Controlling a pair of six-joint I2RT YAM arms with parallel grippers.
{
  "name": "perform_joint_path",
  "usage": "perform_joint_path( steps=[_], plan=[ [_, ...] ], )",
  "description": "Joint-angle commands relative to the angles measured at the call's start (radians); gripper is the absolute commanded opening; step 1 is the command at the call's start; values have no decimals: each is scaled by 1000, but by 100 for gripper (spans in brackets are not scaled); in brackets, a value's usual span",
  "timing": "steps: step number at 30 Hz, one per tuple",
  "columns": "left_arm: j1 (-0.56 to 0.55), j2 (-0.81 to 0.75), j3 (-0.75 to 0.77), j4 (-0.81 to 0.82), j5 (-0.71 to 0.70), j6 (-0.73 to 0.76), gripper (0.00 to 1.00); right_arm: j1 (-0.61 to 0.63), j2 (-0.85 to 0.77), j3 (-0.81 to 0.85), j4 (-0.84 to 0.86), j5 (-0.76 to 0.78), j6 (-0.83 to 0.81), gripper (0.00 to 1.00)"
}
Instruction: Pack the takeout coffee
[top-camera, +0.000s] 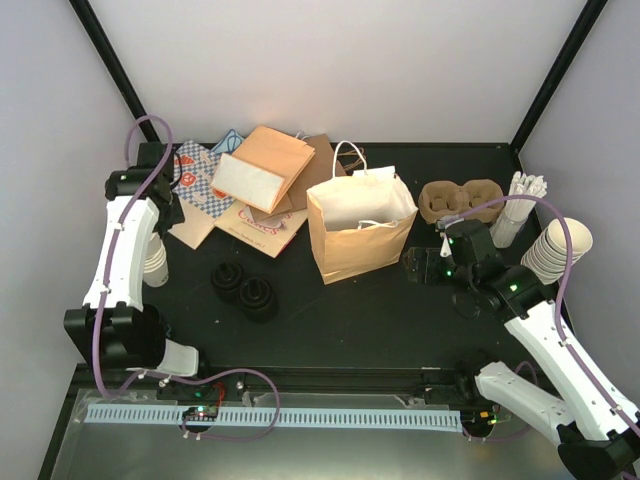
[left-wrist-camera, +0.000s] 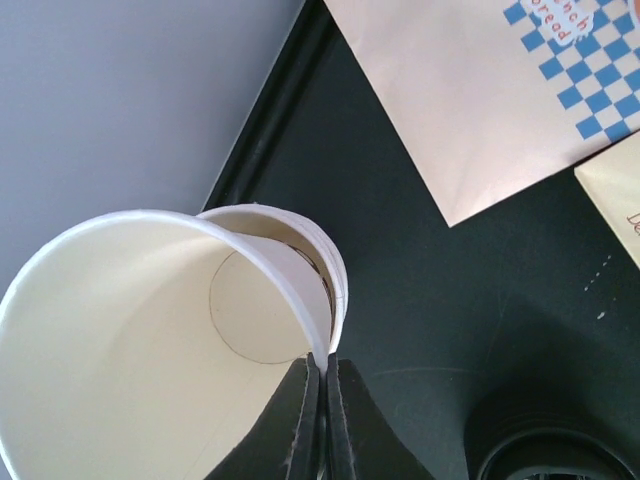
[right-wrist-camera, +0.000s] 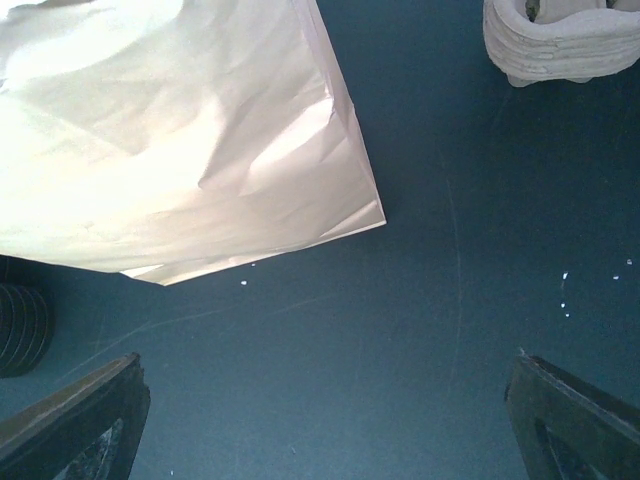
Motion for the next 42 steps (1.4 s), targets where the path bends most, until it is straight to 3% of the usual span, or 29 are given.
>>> perform_joint_path(
  steps=[1,15,18,25,33,38,42],
  plan=[
    [0,-40,68,-35,-43,4,1,-3,-5,25,6,-7,-7,100],
    [0,-56,145,-97,-97,-8,2,-4,-19,37,-5,-17,-6,100],
    [-1,-83,176,-104,-50,-11,2,-3,-21,40,-6,-22,-11,100],
    [-48,-199,228,-62,214,42,2,-3,-26,56,-16,-5,-19,100],
    [-219,-270,239,-36,380,3,1,-3,-23,70,-25,13,-26,100],
    [-397,-307,197,14,494,-20,1,-3,-20,79,-33,23,-28,100],
    [-605,-343,101,80,529,-29,2,-3,-24,84,-39,41,-26,100]
  ],
)
